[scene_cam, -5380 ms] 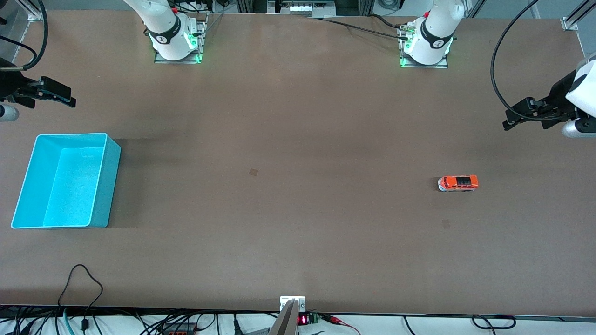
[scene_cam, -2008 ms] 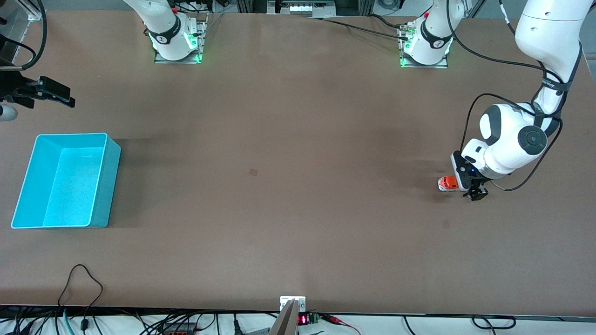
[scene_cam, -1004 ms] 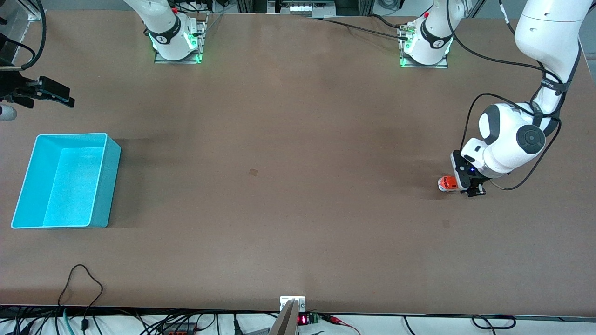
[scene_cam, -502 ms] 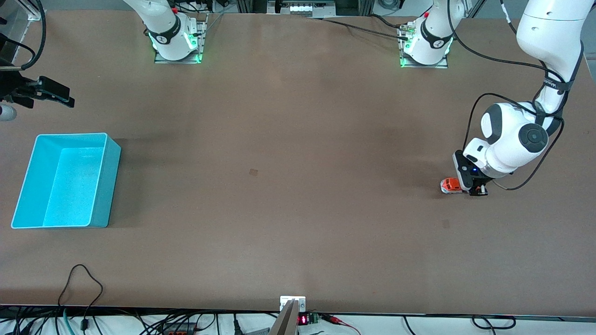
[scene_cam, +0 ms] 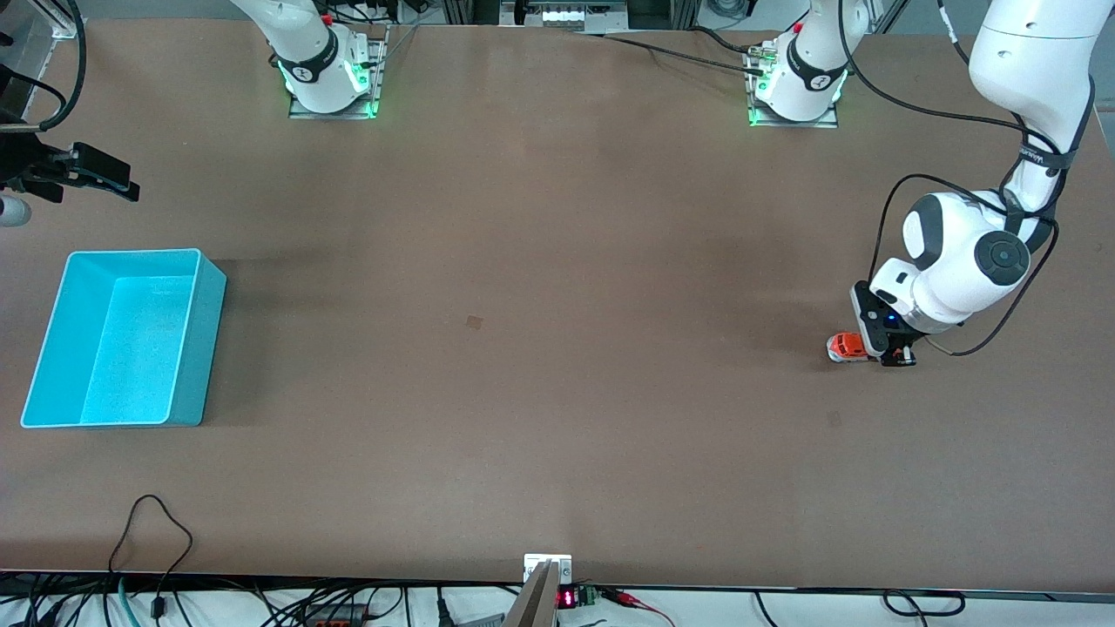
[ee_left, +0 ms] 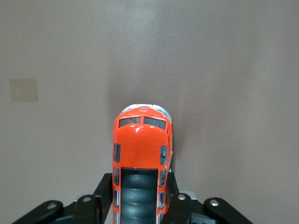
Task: Wind up bus and store in blue box
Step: 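Close the left gripper on the bus and press it onto the table, then drag the bus backward along the table with the left gripper, then release the bus to roll toward the turquoise box, raise the left gripper, then reach the right gripper down to the bus beside the box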
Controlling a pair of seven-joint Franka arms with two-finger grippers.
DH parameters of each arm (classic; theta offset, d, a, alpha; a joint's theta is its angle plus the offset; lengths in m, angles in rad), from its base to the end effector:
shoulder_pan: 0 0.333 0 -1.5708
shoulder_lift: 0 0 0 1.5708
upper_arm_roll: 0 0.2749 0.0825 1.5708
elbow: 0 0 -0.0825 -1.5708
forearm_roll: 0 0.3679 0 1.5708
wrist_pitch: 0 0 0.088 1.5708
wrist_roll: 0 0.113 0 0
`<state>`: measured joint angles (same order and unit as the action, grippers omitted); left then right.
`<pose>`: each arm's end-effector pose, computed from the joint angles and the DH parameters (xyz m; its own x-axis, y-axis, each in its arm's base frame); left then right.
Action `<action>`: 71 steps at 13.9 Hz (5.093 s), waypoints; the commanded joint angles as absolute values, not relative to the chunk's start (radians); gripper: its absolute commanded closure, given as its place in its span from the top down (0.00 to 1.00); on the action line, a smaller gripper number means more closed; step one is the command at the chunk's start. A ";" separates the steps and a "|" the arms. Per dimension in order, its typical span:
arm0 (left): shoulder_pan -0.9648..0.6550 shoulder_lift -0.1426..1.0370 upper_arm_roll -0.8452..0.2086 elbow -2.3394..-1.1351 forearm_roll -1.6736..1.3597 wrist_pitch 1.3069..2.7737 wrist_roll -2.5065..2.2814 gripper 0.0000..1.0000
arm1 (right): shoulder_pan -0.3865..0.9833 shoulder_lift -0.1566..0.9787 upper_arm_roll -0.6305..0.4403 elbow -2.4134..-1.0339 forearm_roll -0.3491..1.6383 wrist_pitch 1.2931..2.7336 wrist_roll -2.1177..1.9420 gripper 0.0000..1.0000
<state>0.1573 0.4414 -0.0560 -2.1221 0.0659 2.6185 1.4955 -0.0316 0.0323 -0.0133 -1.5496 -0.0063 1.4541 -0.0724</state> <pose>0.5537 0.0542 0.1757 0.1263 -0.9920 -0.0079 -0.9905 -0.1257 -0.0567 0.5324 -0.0246 0.5602 0.9915 0.0271 -0.1276 0.0270 -0.9996 -0.0025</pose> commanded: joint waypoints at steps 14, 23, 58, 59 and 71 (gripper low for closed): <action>0.388 0.592 -0.061 -2.043 0.095 2.628 1.796 0.31 | -0.034 0.029 -0.012 -1.540 0.008 1.448 -0.061 1.00; 0.420 0.488 -0.121 -2.017 0.089 2.452 1.847 1.00 | -0.034 0.029 -0.011 -1.540 0.008 1.448 -0.061 1.00; 0.065 0.209 0.085 -1.557 -0.072 1.863 0.071 1.00 | -0.031 0.070 -0.005 -1.542 -0.006 1.440 -0.063 1.00; 0.052 0.195 0.107 -1.549 -0.069 1.849 0.058 1.00 | -0.029 0.093 -0.003 -1.542 -0.003 1.437 -0.072 1.00; 0.083 0.083 -0.023 -1.532 -0.020 1.663 -0.063 1.00 | 0.071 0.172 0.021 -1.744 -0.006 1.630 -0.296 1.00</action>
